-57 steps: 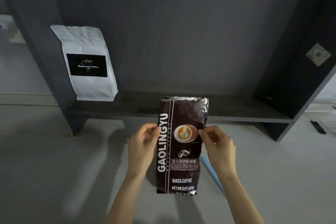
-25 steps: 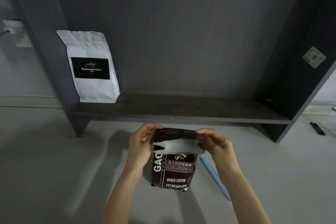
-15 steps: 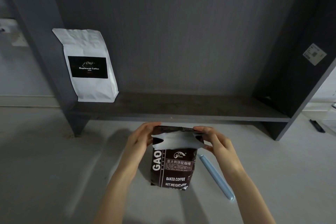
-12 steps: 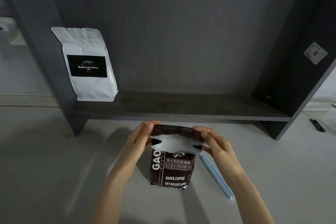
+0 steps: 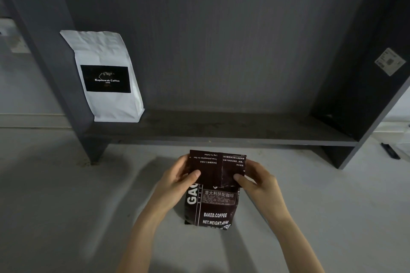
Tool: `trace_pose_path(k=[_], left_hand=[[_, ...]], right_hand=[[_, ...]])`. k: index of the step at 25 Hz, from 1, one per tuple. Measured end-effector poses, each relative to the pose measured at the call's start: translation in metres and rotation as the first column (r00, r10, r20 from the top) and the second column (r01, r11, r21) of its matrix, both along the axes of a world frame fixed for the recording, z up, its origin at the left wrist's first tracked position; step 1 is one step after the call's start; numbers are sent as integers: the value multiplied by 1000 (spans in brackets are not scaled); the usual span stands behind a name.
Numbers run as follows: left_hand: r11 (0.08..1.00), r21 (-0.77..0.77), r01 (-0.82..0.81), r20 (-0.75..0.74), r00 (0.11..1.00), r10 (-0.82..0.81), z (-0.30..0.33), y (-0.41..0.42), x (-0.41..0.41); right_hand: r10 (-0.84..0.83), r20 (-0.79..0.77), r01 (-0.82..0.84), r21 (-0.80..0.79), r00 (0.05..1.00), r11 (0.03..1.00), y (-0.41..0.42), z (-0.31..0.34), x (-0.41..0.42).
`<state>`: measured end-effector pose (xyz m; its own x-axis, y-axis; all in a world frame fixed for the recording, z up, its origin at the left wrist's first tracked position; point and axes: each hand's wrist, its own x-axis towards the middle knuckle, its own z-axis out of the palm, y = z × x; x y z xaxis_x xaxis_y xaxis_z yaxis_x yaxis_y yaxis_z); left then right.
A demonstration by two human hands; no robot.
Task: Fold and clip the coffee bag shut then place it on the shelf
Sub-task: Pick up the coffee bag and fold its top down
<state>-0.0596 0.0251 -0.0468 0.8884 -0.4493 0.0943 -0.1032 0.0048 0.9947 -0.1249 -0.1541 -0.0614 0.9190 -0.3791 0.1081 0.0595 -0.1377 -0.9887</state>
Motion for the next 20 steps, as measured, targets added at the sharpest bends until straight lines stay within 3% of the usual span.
trace_pose_path(k=[9, 14, 20], left_hand=[[994, 58, -98, 65, 993, 94, -8, -4, 2], [983, -22, -185, -43, 982, 184, -12, -7, 1], [985, -21, -172, -85, 982, 170, -15, -17, 0]], right_hand=[[-163, -50, 167, 75, 985, 983, -5, -5, 2], [-166, -27, 169, 172, 986, 970, -4, -2, 3], [-169, -37, 173, 234, 985, 957, -10, -6, 2]])
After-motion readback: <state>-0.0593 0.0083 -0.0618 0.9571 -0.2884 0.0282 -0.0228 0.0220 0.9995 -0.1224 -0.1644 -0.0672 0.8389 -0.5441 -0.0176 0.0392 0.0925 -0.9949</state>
